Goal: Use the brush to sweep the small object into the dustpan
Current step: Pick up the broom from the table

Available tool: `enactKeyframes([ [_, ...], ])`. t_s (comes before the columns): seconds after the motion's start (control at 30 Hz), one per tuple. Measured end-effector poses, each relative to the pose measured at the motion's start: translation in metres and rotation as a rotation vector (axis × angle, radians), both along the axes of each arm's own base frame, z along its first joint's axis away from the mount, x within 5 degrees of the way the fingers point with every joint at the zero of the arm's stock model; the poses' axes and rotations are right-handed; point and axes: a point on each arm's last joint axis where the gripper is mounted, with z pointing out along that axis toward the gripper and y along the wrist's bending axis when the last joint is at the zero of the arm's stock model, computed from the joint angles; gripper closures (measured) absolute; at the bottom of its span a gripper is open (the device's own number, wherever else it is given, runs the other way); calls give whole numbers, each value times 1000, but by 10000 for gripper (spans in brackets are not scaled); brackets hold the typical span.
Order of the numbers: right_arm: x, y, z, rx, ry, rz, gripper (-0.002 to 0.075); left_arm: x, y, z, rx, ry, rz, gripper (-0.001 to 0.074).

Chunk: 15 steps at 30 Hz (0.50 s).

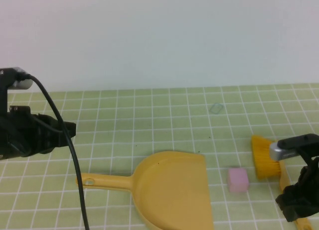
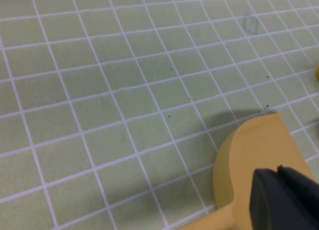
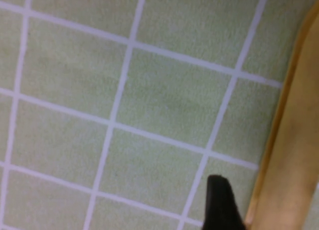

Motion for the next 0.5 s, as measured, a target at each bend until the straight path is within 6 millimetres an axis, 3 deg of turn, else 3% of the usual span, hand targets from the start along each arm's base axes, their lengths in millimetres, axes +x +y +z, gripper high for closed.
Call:
enactKeyframes([
  [0.37, 2, -2, -17, -54, 46, 38, 355, 1, 0, 1, -6, -14, 1, 738],
  [0.5, 3, -3, -18, -64, 49, 47, 414, 1, 0, 1, -3, -19, 5, 738],
])
